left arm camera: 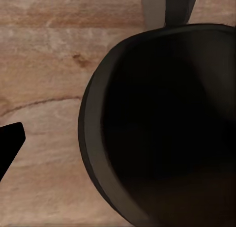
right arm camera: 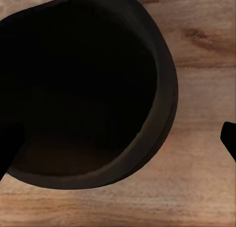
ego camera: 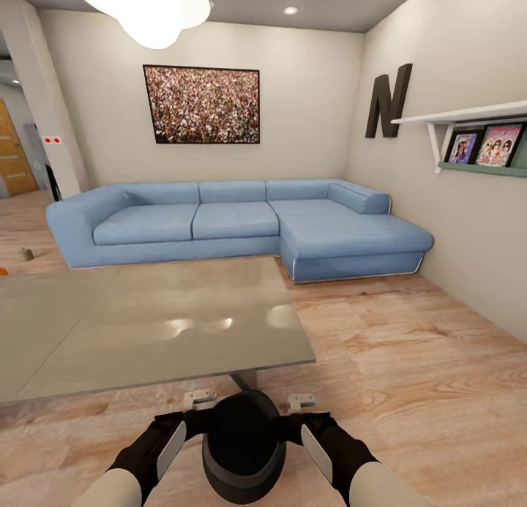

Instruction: Place each of the two pumpkins and all three candles from the living room inside a cabinet in the living room (use any cabinet), then make sure every cabinet is closed, and position the cauldron so it is next to a table in the living room.

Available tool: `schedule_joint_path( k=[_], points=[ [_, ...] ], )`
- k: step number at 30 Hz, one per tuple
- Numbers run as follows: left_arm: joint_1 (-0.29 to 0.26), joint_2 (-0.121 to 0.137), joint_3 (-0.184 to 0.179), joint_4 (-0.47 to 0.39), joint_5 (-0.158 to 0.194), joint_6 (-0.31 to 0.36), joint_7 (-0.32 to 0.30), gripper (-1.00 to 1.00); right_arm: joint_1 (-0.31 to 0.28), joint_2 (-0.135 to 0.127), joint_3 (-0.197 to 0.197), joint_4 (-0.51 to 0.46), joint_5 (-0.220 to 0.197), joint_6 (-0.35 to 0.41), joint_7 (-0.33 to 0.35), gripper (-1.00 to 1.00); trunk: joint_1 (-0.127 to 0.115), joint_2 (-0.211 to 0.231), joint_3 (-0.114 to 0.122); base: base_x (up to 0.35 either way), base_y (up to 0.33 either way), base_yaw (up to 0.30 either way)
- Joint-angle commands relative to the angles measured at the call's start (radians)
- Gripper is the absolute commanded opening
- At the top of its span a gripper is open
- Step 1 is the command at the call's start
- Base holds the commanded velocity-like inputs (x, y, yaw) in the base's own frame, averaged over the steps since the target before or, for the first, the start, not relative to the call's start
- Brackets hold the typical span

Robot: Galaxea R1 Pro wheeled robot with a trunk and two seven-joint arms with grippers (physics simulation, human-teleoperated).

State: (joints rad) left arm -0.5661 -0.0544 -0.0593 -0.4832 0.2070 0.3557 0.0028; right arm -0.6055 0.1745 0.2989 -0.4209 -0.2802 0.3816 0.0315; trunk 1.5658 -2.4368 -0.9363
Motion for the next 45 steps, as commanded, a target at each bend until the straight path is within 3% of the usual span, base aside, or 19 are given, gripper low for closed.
schedule_joint_path(
  k=[1, 14, 45],
  points=[
    [0.0, 0.001, -0.004, -0.002, 0.009, 0.005, 0.002, 1.0, 0.0, 0.0, 0.001, -0.001, 0.0, 0.004, 0.001, 1.0, -0.004, 0.007, 0.002, 0.0, 0.0, 0.0],
    [0.0, 0.001, -0.004, -0.002, 0.009, 0.004, 0.001, 1.0, 0.0, 0.0, 0.0, -0.001, 0.0, 0.0, 0.002, 1.0, -0.054, 0.098, 0.045, -0.165, 0.0, -0.03],
    [0.0, 0.001, -0.003, -0.019, 0.008, 0.003, 0.0, 1.0, 0.0, 0.0, 0.0, -0.001, 0.0, 0.0, 0.002, 1.0, -0.173, 0.315, 0.169, -0.09, 0.0, -0.244]
  ],
)
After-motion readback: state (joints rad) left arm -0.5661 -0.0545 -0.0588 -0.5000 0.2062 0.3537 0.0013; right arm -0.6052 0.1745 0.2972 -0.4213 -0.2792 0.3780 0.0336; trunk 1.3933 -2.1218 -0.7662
